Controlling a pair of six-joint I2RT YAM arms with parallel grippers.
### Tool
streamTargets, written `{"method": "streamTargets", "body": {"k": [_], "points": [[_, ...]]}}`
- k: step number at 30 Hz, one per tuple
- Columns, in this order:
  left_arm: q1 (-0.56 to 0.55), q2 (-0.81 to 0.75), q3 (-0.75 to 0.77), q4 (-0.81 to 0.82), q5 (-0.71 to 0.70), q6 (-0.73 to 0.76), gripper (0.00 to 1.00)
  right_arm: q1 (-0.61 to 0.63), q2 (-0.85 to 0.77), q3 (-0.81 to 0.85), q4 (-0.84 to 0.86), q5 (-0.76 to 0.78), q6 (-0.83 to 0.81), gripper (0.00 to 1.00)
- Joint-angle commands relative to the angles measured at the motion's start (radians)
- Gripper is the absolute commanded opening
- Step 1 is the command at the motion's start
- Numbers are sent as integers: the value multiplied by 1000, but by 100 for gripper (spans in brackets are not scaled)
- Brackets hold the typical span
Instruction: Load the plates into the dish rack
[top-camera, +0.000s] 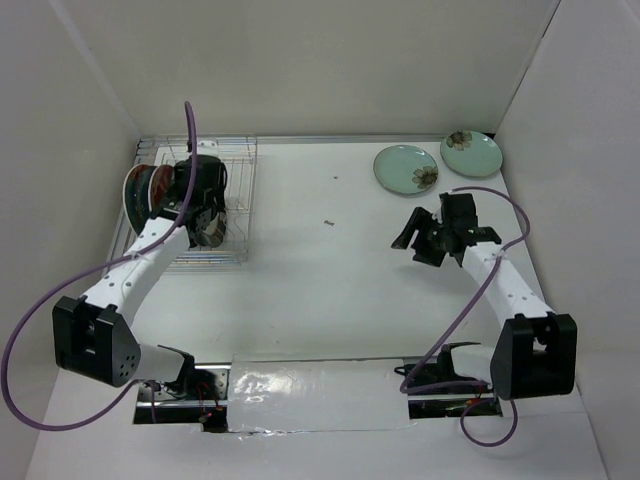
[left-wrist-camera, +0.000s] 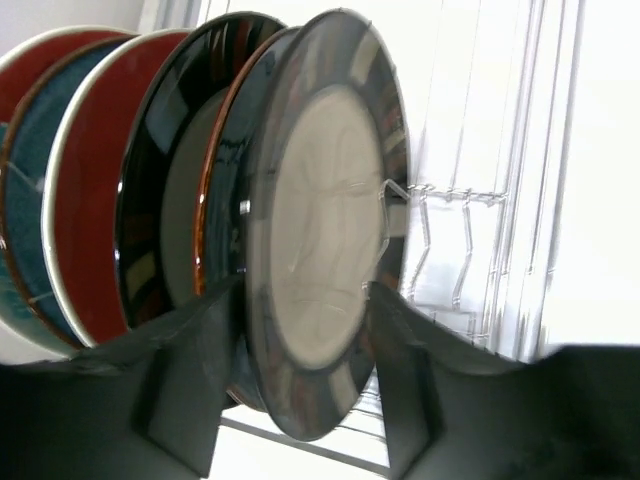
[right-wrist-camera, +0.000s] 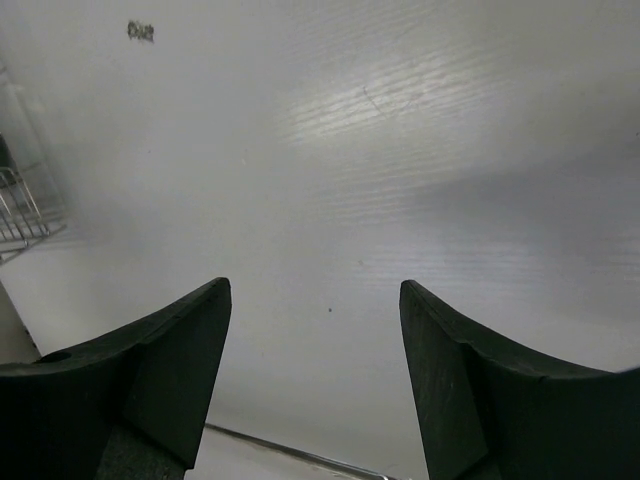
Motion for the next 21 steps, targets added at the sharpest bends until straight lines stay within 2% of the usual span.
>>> {"method": "streamTargets", "body": {"k": [1,3,10,16,21], "points": [[3,-14,70,35,38,-45,67,-28,39,62,105,34,41,75],[3,-14,91,16,52,-57,78,-40,70,76,134,72,57,78],[-72,-42,206,-85,182,-111,92,-145,189,101,337,108,98,84],[-164,-92,151,-113,392,-223,100,-231,349,121,512,61,153,85],[-244,-154,47,-113,463,-318,100,-264,467,164,646,10,167,84]]}}
